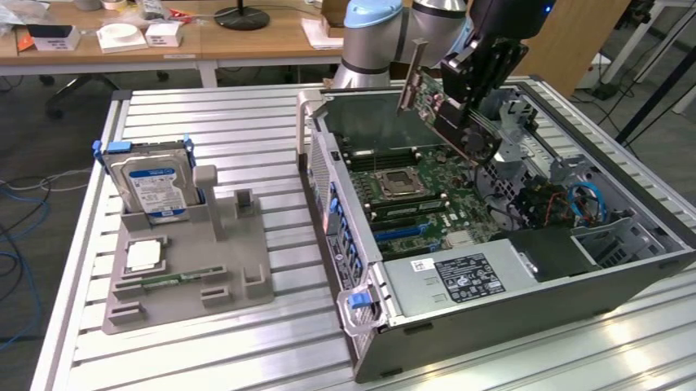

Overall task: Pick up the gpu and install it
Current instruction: 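Insert the gpu into the slot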

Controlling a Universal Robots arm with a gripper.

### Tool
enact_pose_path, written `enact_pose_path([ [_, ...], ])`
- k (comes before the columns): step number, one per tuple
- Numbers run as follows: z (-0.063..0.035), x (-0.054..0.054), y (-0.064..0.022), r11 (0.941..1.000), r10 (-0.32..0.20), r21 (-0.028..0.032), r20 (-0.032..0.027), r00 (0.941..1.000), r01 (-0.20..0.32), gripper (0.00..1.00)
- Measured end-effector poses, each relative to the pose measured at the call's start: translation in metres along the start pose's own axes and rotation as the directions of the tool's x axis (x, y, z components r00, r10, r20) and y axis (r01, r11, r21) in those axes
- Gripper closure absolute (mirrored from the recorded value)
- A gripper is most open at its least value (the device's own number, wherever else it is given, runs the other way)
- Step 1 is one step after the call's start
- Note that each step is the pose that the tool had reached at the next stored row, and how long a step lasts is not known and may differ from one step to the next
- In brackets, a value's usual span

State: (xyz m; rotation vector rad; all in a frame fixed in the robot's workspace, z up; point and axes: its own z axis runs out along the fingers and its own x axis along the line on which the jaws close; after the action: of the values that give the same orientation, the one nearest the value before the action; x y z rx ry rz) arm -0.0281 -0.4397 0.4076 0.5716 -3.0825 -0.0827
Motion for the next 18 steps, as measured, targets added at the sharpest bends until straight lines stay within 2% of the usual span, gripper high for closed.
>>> enact_pose_path([
  [18,0.0000,0.0000,0.0000,0.9994,-0.035,-0.0002,-0.0019,0.9994,0.035,0.74],
])
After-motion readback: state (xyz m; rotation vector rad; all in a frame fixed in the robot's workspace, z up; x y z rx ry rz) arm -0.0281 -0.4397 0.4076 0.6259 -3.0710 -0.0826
